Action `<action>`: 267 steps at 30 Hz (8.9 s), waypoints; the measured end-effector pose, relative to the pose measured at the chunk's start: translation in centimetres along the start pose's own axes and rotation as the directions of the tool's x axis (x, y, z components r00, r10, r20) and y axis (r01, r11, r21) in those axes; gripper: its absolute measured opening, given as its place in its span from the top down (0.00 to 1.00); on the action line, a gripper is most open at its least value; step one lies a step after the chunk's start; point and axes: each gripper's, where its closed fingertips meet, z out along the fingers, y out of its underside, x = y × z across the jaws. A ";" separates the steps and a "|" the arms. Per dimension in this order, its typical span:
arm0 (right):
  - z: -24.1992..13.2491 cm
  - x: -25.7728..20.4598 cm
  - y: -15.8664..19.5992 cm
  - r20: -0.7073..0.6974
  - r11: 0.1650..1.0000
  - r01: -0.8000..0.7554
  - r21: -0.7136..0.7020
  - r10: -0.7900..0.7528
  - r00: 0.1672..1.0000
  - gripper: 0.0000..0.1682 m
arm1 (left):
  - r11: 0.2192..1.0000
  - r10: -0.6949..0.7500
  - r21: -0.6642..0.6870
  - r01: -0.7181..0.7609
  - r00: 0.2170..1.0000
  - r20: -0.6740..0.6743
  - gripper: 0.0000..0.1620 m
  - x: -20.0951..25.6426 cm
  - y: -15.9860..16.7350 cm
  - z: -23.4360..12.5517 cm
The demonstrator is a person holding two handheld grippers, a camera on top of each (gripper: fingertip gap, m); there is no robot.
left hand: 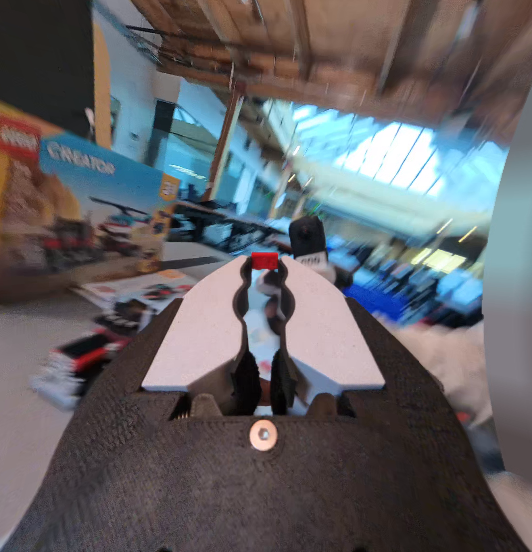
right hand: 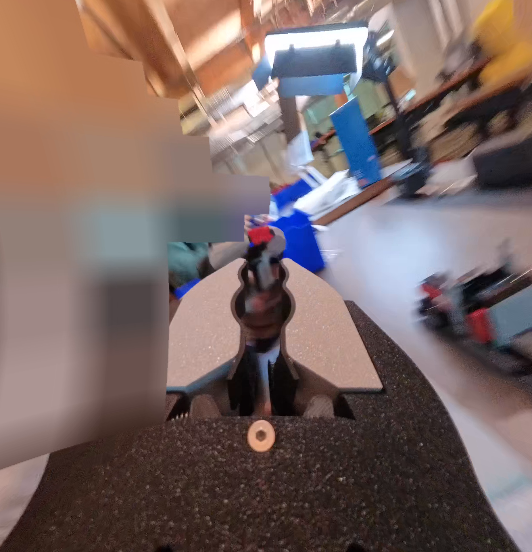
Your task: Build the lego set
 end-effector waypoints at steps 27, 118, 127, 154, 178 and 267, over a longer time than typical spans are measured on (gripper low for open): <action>3.2 -0.6 -1.0 -0.080 0.291 0.877 -0.384 -0.956 0.282 0.93 | 0.596 -0.739 0.139 0.791 0.608 -0.292 0.90 -0.8 -1.5 -0.2; -4.3 4.3 11.8 0.041 0.581 0.254 -0.773 -0.353 0.935 0.91 | 0.568 0.109 -0.786 -0.246 0.968 -0.224 0.91 -0.3 13.0 -4.3; -4.2 4.2 11.9 0.051 0.580 0.260 -0.772 -0.351 0.935 0.90 | 0.528 0.113 -0.811 -0.250 0.968 -0.225 0.91 -0.4 13.7 -4.4; -4.9 4.5 12.5 0.202 0.440 0.355 -0.825 -0.356 0.912 0.98 | 0.465 0.098 -0.859 -0.215 0.977 -0.192 0.97 -0.9 14.7 -4.7; -3.6 4.0 12.1 0.280 0.407 0.528 -0.745 -0.528 0.802 1.00 | 0.464 0.087 -0.864 -0.196 0.981 -0.175 0.98 -1.1 14.8 -4.6; 0.8 -0.5 2.5 0.353 0.150 0.929 -0.339 -0.895 0.273 0.88 | 0.800 -0.590 -0.241 0.549 0.792 -0.153 0.95 0.7 2.6 -0.4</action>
